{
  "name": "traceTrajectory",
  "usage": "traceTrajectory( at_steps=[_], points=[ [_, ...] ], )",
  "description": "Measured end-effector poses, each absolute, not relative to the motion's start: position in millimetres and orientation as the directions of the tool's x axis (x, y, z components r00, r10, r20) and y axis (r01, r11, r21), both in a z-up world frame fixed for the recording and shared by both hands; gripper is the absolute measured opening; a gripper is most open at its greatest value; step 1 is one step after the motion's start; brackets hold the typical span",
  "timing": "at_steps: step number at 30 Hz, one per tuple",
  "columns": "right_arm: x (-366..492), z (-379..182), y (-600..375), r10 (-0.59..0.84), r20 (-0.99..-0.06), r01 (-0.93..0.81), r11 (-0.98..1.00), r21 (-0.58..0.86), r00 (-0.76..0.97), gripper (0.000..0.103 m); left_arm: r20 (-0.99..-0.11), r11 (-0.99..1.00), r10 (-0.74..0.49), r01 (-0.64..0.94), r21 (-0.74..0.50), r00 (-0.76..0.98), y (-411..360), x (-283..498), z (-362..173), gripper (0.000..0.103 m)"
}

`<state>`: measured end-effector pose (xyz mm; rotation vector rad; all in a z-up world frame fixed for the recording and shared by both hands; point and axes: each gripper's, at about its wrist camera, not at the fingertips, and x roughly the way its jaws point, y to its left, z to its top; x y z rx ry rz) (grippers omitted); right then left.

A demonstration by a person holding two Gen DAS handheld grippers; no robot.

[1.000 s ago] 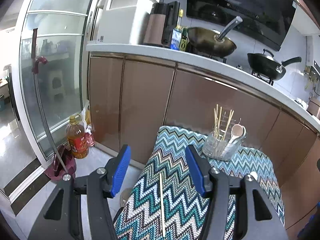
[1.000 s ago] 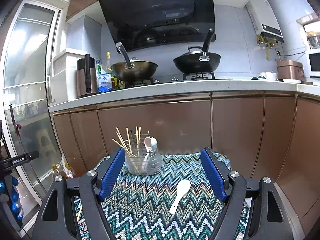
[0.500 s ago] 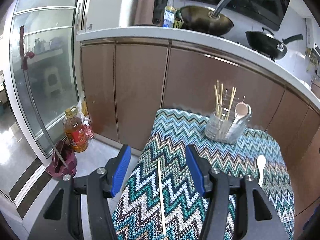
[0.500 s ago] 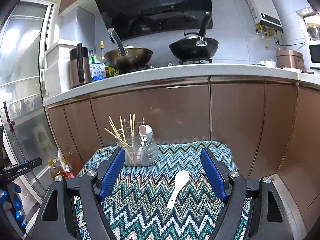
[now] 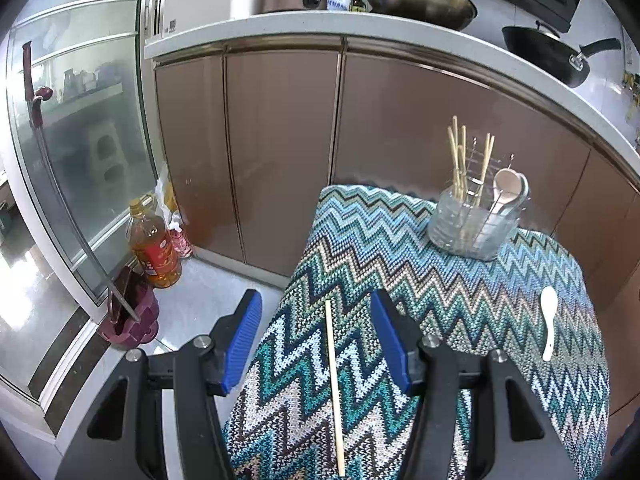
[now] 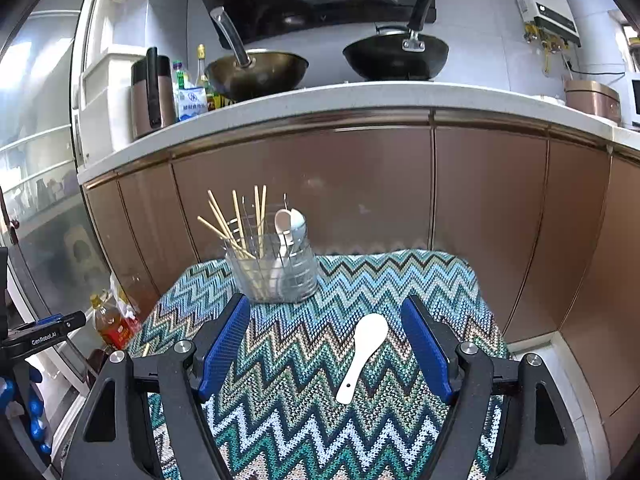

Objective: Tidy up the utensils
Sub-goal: 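Lower the right tool toward the white spoon while the left lowers toward the bamboo chopstick, then grasp the white spoon with the right tool while the left tool grasps the bamboo chopstick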

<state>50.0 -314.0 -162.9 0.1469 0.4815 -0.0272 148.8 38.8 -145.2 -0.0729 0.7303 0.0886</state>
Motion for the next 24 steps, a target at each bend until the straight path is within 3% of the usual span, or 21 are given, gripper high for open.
traceTrajectory(
  at_steps=[10, 17, 24],
  points=[
    [73, -184, -316, 0.021, -0.524, 0.055, 0.99, 0.13, 0.851, 0.077, -0.72, 0.995, 0.066, -0.097, -0.003, 0.691, 34, 170, -169, 0.055],
    [88, -198, -321, 0.044, -0.573, 0.034, 0.992, 0.124, 0.818, 0.077, -0.791, 0.999, -0.011, -0.035, -0.041, 0.611, 36, 192, -184, 0.055],
    [100, -217, -333, 0.056, -0.619, 0.034, 0.991, 0.133, 0.783, 0.074, -0.873, 0.985, -0.148, -0.009, -0.171, 0.464, 45, 222, -208, 0.054]
  ],
)
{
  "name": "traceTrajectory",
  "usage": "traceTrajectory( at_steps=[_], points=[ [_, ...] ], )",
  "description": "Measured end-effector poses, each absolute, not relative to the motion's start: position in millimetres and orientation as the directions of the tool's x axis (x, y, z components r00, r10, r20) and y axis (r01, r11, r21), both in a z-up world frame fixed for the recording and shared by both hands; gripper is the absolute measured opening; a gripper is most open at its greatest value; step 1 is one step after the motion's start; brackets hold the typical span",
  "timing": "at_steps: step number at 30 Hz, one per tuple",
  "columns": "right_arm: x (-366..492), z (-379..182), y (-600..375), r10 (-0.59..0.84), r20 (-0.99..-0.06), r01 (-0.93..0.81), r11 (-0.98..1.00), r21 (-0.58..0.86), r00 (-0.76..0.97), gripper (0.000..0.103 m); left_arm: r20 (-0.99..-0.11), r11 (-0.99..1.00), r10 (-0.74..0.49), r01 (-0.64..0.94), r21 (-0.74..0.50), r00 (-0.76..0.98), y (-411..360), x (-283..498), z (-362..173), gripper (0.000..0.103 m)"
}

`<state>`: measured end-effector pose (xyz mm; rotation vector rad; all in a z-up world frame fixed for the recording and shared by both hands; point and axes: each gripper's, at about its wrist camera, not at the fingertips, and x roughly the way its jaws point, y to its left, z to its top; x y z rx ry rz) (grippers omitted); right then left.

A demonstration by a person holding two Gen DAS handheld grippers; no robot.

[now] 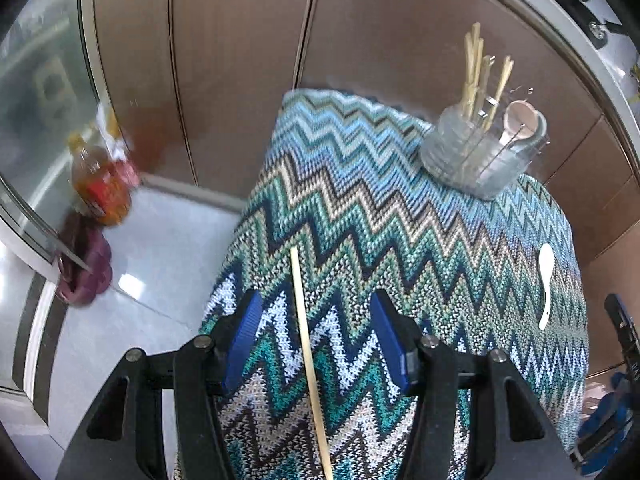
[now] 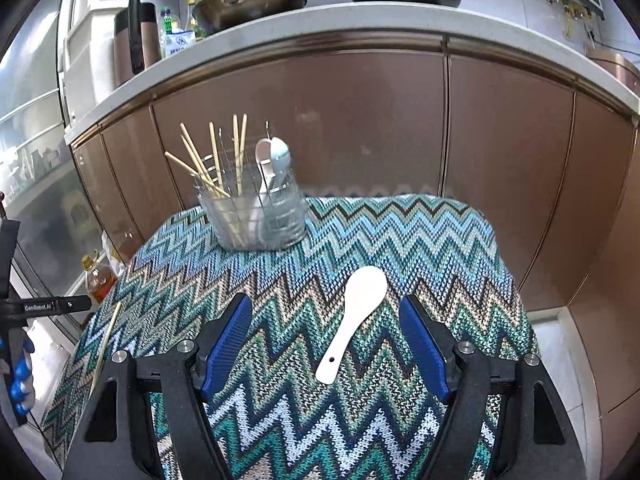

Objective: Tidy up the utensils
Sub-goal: 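Grasp the white spoon with the right tool while the left tool grasps the bamboo chopstick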

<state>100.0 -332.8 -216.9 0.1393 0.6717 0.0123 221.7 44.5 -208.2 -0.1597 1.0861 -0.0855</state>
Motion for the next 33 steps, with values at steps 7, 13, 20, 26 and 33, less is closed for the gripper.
traceTrajectory(
  at_steps=[7, 13, 20, 26, 33],
  points=[
    [107, -232, -342, 0.072, -0.648, 0.026, 0.99, 0.14, 0.759, 0.073, -0.914, 0.981, -0.175, -0.01, -0.192, 0.367, 46, 240, -228, 0.042],
    [113, -241, -354, 0.075, -0.667, 0.033, 0.988, 0.148, 0.741, 0.073, -0.938, 0.974, -0.211, -0.02, -0.225, 0.275, 49, 256, -244, 0.03],
    [116, -247, -364, 0.074, -0.676, 0.043, 0.987, 0.154, 0.734, 0.073, -0.949, 0.969, -0.236, -0.02, -0.245, 0.21, 50, 269, -255, 0.015],
    [121, -256, -370, 0.083, -0.691, 0.041, 0.986, 0.162, 0.718, 0.073, -0.962, 0.973, -0.224, -0.015, -0.229, 0.154, 47, 279, -266, 0.013],
    [137, -268, -377, 0.191, -0.718, -0.005, 0.967, 0.253, 0.67, 0.072, -0.969, 0.977, -0.213, 0.013, -0.213, 0.122, 43, 285, -268, 0.012]
  ],
)
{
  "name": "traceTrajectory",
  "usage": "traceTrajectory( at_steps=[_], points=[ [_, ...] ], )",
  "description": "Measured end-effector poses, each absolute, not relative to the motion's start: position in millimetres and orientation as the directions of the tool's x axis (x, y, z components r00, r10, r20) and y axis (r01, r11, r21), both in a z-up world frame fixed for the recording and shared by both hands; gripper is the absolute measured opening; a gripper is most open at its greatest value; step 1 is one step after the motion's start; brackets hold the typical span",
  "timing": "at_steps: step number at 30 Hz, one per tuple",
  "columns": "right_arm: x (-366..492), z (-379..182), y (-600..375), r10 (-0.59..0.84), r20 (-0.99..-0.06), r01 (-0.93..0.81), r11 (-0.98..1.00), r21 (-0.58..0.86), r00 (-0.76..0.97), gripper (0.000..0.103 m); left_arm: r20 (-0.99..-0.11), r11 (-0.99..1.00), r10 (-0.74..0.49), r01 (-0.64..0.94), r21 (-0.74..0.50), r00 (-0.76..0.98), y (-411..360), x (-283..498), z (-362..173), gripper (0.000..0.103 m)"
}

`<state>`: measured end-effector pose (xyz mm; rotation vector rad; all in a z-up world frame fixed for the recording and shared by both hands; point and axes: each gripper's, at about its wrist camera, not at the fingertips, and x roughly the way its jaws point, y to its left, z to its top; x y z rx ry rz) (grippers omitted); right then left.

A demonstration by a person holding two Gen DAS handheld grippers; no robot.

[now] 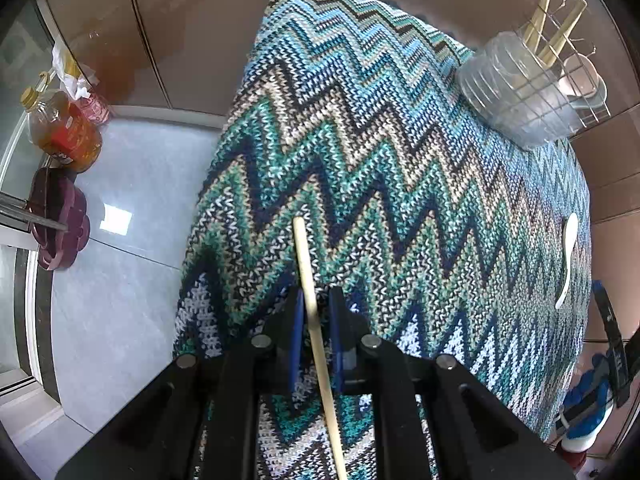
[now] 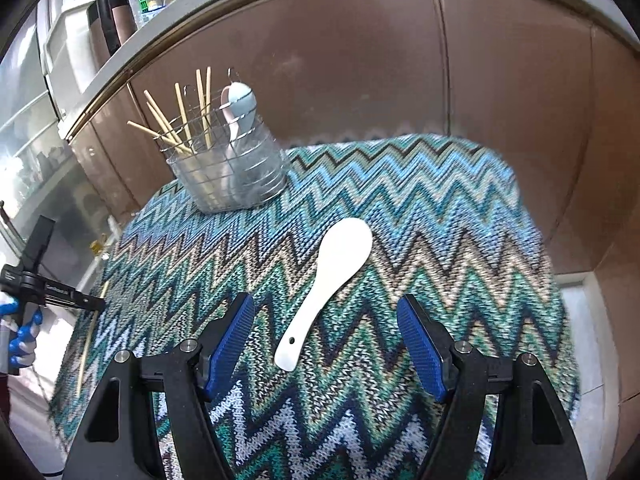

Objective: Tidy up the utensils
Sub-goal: 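Grasp the white spoon with the right tool while the left tool grasps the bamboo chopstick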

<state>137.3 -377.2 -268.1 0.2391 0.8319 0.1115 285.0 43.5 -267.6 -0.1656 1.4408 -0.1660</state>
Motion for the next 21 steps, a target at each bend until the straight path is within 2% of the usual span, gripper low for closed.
traceTrajectory(
  at_steps=[4, 9, 11, 13, 21],
  points=[
    [161, -274, -389, 0.287, -0.728, -0.025, 0.937, 0.348, 0.623, 0.067, -0.969, 0.976, -0.218, 0.012, -0.218, 0.12, 44, 288, -269, 0.012],
    [196, -277, -401, 0.315, -0.75, -0.033, 0.93, 0.365, 0.582, 0.06, -0.969, 0.977, -0.212, 0.025, -0.211, 0.124, 42, 290, -270, 0.012],
    [209, -280, -405, 0.331, -0.761, -0.043, 0.927, 0.373, 0.558, 0.044, -0.969, 0.977, -0.214, 0.028, -0.212, 0.124, 40, 290, -270, 0.012],
    [225, -286, -409, 0.346, -0.78, -0.051, 0.925, 0.376, 0.522, 0.038, -0.969, 0.977, -0.215, 0.035, -0.213, 0.122, 40, 291, -270, 0.012],
    [261, -304, -415, 0.364, -0.829, -0.09, 0.928, 0.362, 0.424, 0.034, -0.97, 0.976, -0.215, 0.051, -0.211, 0.109, 39, 294, -271, 0.011]
  ],
)
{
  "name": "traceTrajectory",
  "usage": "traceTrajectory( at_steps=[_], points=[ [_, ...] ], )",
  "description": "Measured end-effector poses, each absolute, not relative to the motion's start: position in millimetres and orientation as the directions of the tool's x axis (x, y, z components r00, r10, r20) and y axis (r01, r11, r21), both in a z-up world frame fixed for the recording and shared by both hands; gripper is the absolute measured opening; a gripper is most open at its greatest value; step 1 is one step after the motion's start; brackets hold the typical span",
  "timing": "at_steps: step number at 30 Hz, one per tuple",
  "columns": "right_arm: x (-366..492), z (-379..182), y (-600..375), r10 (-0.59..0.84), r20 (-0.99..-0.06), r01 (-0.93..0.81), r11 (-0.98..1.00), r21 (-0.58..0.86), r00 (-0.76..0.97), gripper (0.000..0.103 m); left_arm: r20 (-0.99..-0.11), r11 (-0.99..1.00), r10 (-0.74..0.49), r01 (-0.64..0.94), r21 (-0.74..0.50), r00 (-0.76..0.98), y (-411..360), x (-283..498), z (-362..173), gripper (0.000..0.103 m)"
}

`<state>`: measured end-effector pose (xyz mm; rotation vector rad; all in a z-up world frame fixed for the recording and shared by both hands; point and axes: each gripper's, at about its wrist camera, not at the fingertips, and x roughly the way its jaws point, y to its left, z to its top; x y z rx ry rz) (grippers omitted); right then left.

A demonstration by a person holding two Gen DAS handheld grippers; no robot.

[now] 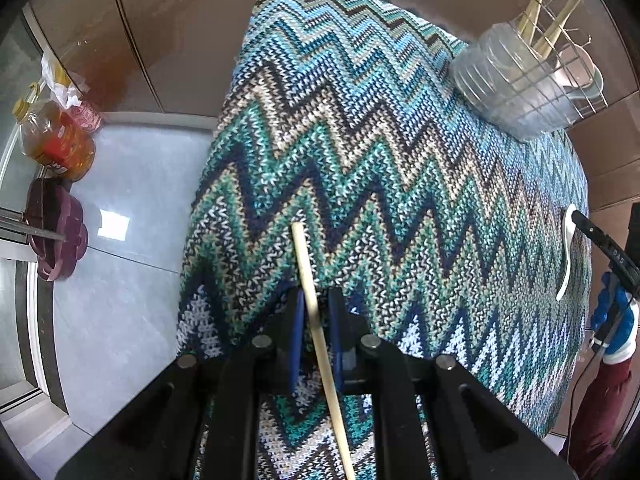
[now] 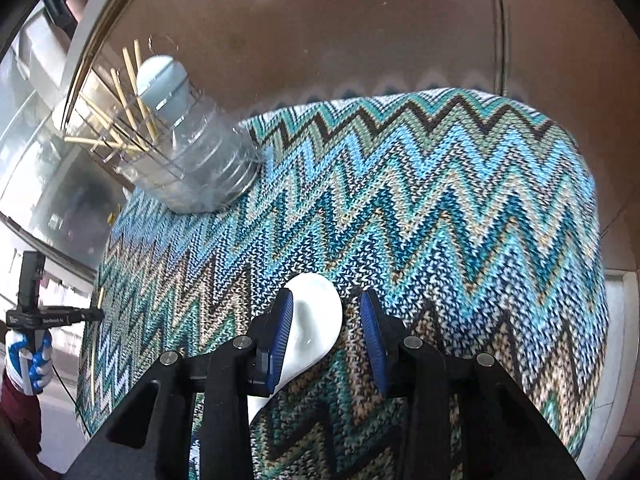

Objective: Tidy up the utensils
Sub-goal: 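Grasp the white spoon with the right tool while the left tool grasps the bamboo chopstick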

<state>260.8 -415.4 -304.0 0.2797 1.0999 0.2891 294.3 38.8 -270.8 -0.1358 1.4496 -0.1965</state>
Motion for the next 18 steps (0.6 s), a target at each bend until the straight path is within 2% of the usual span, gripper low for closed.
traceTrajectory(
  at_steps=[3, 4, 11, 18],
  points=[
    [268, -311, -411, 0.379, -0.842, -0.122, 0.925, 0.36, 0.385, 0.018, -0.972, 0.977, -0.21, 0.054, -0.205, 0.11, 38, 294, -271, 0.011],
    [268, -313, -409, 0.378, -0.846, -0.135, 0.926, 0.354, 0.376, 0.008, -0.972, 0.978, -0.207, 0.053, -0.203, 0.111, 38, 294, -271, 0.011],
    [265, -308, -406, 0.387, -0.834, -0.164, 0.922, 0.35, 0.393, 0.006, -0.97, 0.979, -0.205, 0.027, -0.203, 0.134, 37, 291, -269, 0.007],
    [239, -274, -403, 0.358, -0.81, -0.203, 0.933, 0.295, 0.465, 0.005, -0.951, 0.977, -0.214, 0.026, -0.213, 0.226, 47, 269, -251, 0.006]
  ],
)
